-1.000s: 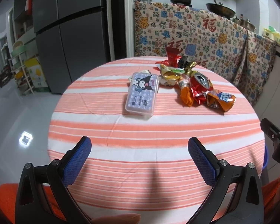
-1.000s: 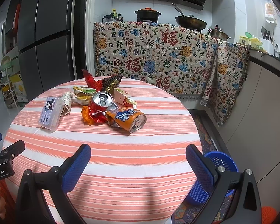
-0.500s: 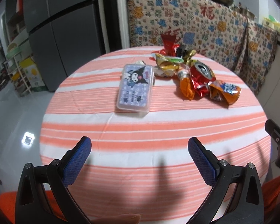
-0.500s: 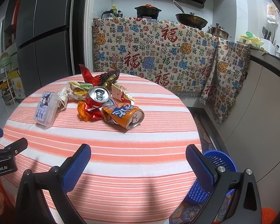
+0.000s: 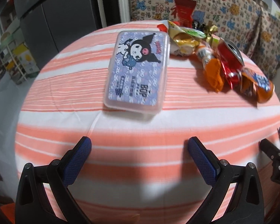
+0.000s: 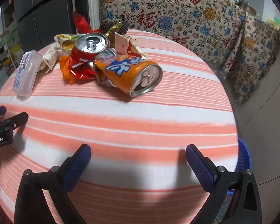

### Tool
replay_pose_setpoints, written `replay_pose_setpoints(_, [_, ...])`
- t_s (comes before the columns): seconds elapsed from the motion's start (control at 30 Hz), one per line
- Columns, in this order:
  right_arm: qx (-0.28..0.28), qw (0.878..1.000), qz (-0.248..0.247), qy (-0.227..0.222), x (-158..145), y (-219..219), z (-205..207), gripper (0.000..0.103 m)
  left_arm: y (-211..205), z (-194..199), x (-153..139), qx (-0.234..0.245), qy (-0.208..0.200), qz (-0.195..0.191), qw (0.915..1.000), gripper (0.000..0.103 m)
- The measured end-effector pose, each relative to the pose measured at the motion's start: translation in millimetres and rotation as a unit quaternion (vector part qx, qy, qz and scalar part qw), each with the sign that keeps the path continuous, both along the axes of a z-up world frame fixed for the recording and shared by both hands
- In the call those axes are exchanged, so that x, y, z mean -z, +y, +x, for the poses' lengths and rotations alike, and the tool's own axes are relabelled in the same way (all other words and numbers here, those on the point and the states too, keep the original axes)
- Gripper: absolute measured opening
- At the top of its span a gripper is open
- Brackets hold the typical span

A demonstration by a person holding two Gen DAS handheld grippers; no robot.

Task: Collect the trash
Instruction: 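Grasp the clear cartoon box with the left tool while the right tool grasps the crushed orange can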

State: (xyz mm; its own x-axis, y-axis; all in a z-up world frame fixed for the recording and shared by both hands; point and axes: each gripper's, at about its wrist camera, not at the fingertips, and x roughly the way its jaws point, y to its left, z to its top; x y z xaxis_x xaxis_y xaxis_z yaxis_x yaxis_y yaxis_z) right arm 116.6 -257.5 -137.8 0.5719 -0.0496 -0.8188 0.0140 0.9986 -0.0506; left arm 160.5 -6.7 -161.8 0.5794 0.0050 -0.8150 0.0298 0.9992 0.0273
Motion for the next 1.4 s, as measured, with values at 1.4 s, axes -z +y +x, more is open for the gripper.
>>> replay_pose_setpoints(1.4, [-0.161,0.980,0.111,-0.029,-23.6,-19.9,93.9,0.089,13.0,57.3,-19.0,0.085,-0.034,-0.049,0.9945,0.063])
